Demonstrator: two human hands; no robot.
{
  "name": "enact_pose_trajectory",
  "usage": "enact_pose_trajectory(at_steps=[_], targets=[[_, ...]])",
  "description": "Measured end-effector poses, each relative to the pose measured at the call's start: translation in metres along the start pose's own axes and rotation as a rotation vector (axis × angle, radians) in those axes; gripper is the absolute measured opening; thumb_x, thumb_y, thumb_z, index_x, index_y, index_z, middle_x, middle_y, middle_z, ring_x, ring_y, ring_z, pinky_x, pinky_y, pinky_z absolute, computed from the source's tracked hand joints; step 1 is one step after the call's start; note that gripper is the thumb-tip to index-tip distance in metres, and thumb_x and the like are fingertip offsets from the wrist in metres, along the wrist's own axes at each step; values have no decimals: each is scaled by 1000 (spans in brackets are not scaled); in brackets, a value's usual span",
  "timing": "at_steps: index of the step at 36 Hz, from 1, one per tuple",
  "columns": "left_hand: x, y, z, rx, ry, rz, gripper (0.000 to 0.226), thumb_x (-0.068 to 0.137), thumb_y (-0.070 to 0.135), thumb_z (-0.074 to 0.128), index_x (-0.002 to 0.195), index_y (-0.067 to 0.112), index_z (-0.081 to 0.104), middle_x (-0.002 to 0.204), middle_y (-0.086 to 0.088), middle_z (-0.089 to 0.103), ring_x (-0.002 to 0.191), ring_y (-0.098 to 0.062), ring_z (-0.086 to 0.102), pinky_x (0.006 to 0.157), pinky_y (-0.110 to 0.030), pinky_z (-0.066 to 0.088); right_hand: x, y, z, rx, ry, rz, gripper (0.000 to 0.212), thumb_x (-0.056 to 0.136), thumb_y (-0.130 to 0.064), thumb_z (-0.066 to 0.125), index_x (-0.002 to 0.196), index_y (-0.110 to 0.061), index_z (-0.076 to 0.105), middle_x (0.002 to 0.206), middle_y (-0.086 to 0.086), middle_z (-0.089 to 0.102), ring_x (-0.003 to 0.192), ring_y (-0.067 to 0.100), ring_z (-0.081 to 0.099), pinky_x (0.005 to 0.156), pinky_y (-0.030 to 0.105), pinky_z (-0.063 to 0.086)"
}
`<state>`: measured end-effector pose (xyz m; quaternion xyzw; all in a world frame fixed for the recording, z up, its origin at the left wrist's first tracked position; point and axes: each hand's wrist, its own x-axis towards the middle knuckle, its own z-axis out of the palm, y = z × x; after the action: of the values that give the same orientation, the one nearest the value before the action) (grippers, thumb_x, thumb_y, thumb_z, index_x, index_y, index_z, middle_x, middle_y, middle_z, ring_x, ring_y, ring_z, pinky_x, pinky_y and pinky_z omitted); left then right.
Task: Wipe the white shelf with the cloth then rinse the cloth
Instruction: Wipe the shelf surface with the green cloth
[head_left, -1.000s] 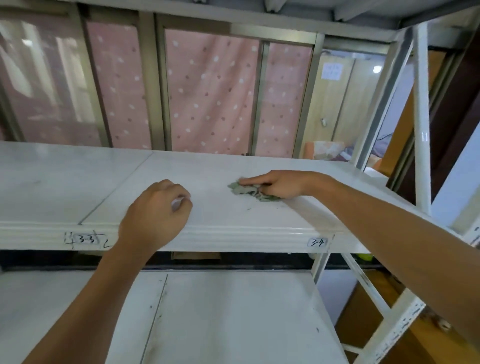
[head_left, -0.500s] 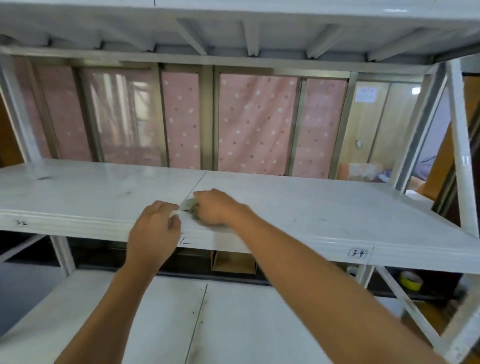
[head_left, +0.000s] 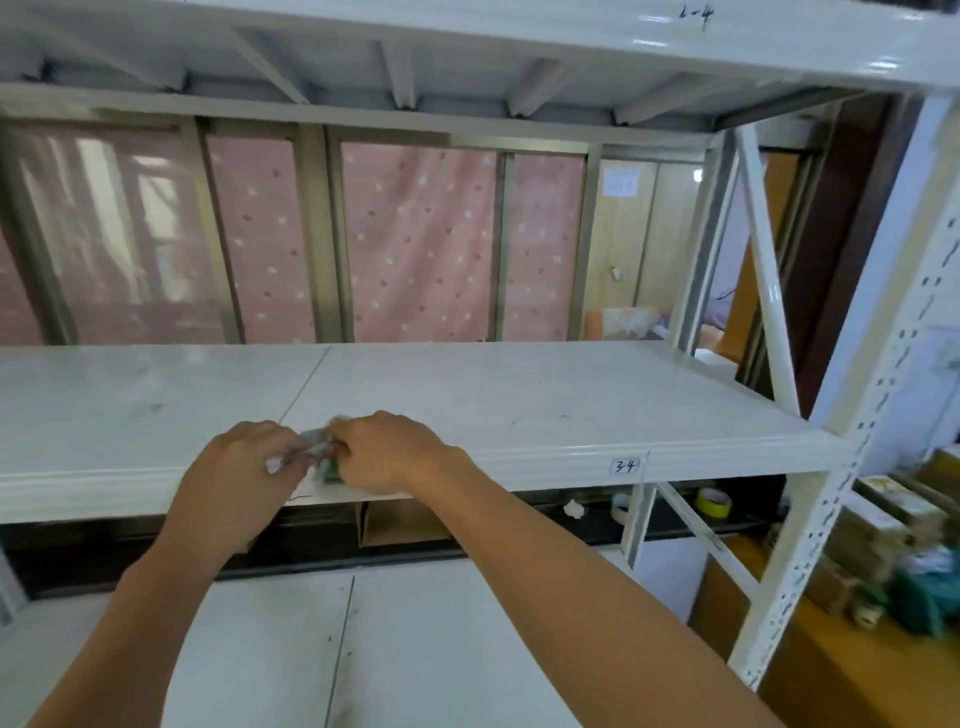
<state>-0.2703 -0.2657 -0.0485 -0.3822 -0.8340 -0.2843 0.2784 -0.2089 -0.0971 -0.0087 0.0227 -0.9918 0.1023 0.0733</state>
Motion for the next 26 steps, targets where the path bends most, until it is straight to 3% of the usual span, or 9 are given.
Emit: enact_pose_trajectory(at_steps=[4,8,11,13,17,19,23,26], targets=[[-1,14,5,-41,-5,-63,15,80,11,78,79,24,71,84,9,65,82,-14,55,69,-36,47,-9,24,-8,-15,5,67,34,99,-34,44,124,-16,57,110,9,64,87,25,56,70,35,45],[-1,28,13,-58,-10,-63,18,81,14,80,96,21,73,98,8,66,94,-17,58,77,-37,50,-8,28,-10,-7,-13,100,31,98,-30,47,121,-11,59,113,11,65,92,27,60,72,34,44],[3,44,24,-50,-19,-19,25,78,9,82,101,18,76,100,5,70,93,-18,59,77,-33,48,-6,29,-12,41,-66,80,41,98,-26,48,136,-11,54,139,12,55,118,30,57,93,40,48],[7,54,30,-55,-13,2,29,75,3,83,100,17,76,97,1,70,90,-22,62,77,-33,48,-7,38,-14,44,-92,69,49,99,-28,47,145,-12,45,153,11,42,132,30,47,107,44,42],[15,80,41,-119,-5,3,37,76,12,84,100,35,67,98,6,67,89,-19,61,78,-32,47,-21,74,-19,-3,-102,87,61,103,-41,39,156,-12,27,161,10,26,144,31,32,116,47,31],[20,92,52,-119,-9,13,31,76,17,85,101,29,71,100,4,68,90,-21,62,79,-35,50,-33,95,-25,-15,-107,99,64,103,-43,36,158,-14,21,165,7,17,148,29,24,119,45,25],[33,115,73,-112,7,-24,35,78,18,84,110,17,72,104,1,67,90,-21,62,81,-37,51,-50,126,-38,16,-99,60,55,104,-39,39,152,-14,36,159,11,33,140,29,39,114,43,34],[41,123,81,-87,162,22,26,79,4,80,105,8,73,100,-7,69,84,-24,63,76,-37,52,-47,135,-43,-7,-132,29,44,104,-34,41,140,-11,51,147,12,49,123,29,54,103,41,44]])
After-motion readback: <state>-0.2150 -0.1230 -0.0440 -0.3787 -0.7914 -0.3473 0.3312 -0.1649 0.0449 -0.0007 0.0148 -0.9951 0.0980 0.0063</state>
